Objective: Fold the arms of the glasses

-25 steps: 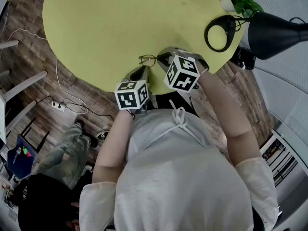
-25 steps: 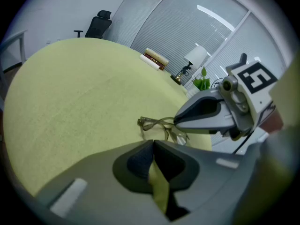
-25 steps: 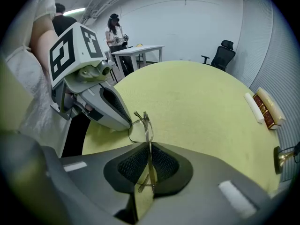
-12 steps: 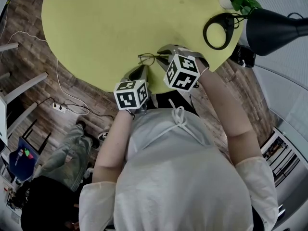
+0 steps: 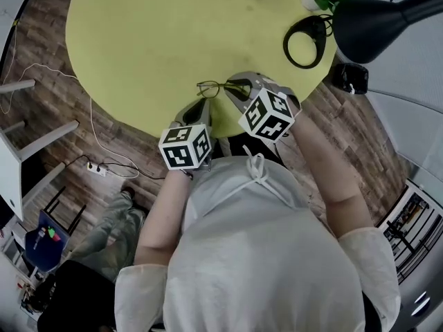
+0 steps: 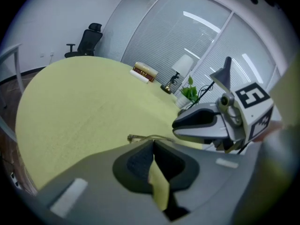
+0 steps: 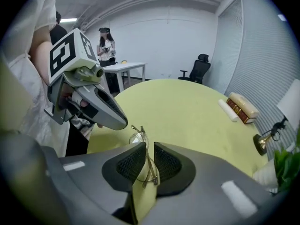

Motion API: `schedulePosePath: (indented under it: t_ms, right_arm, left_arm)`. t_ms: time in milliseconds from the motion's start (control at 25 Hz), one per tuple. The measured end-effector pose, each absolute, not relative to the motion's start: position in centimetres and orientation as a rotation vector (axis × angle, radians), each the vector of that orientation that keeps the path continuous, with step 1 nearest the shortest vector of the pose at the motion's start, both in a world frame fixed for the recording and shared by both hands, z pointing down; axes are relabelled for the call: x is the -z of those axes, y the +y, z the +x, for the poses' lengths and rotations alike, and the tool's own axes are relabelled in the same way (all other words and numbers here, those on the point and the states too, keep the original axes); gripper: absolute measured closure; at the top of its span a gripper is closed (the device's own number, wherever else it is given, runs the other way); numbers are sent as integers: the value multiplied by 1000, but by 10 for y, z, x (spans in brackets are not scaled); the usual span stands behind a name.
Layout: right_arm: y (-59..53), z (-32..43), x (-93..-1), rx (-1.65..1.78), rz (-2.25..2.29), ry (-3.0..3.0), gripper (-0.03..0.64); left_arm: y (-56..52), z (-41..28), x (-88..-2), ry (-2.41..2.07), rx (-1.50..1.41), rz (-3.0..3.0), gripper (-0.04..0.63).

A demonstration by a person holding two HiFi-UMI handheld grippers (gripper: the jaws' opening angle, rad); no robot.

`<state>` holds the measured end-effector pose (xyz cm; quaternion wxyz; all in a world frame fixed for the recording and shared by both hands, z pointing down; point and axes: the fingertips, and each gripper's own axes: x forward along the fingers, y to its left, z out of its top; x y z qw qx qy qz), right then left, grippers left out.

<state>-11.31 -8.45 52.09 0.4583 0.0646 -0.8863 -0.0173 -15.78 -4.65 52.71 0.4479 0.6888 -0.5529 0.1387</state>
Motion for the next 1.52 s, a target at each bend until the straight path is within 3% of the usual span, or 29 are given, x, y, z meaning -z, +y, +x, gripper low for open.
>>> schedulePosePath:
  t_ms: [120,440,800,1520]
  right_arm:
    - [-88,-101,-494,31,369,-2253,617]
    - [-109,-70,-401,-143,922,-2444,618]
    - [-108,-34,-332,22,1231,-2480,620]
    - [-106,-35,-300,-44,1264,-2532,621]
  left_arm:
    - [-51,-154,-497,-1409,-333,1789,589]
    - [-86,-165,-380,-1621,-281,2134,589]
    - [-79,-173,-280,-1862,-202,2375,589]
    - [-82,-166,-265,-1843,-216,2358,589]
